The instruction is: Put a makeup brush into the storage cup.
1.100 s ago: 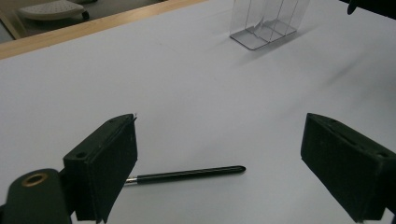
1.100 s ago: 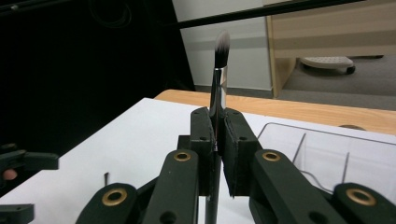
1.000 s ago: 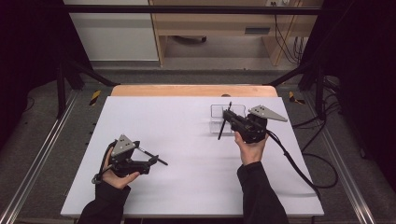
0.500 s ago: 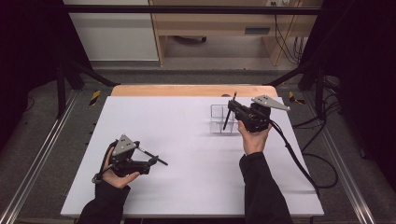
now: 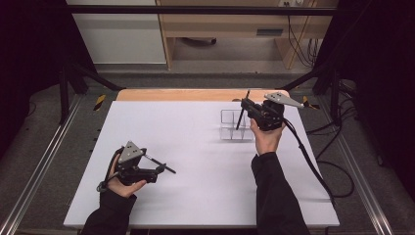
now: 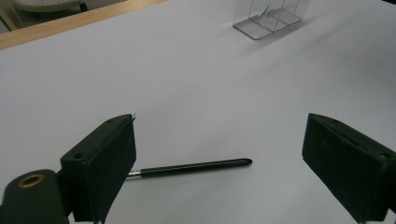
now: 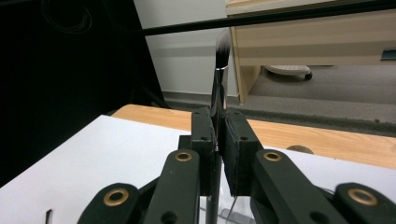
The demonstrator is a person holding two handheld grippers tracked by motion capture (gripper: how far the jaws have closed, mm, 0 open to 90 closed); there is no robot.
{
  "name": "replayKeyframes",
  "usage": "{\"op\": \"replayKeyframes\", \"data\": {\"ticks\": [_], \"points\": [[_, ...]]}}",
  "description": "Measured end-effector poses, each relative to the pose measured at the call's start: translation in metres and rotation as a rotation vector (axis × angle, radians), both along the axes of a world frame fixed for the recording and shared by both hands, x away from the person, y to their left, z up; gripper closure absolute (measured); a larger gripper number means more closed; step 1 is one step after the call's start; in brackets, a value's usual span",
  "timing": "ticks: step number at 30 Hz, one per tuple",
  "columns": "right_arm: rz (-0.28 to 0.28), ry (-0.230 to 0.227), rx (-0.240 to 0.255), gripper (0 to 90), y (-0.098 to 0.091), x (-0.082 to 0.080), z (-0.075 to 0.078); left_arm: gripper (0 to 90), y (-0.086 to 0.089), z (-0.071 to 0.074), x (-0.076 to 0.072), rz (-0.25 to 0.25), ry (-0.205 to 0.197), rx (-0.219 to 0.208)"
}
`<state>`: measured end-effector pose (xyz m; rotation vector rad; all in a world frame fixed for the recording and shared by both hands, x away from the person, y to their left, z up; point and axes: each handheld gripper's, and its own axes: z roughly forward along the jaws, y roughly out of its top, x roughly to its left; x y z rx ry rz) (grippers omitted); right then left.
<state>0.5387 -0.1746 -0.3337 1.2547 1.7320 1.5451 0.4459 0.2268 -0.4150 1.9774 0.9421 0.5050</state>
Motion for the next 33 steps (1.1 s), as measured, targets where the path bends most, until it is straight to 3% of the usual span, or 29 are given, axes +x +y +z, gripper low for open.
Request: {"op": "replayKeyframes", "data": {"ticks": [16,33], "points": [[-0.067,-0.018,-0.013,84.1,-0.002,0.018,0.009,9.0,0.001,0.000,0.000,-0.004,-0.001,-0.006],[-0.114,0.003,-0.052,84.1,0.002,0.039,-0.004,9.0,0.001,0.000,0.000,-0.008,-0.001,-0.005]]}}
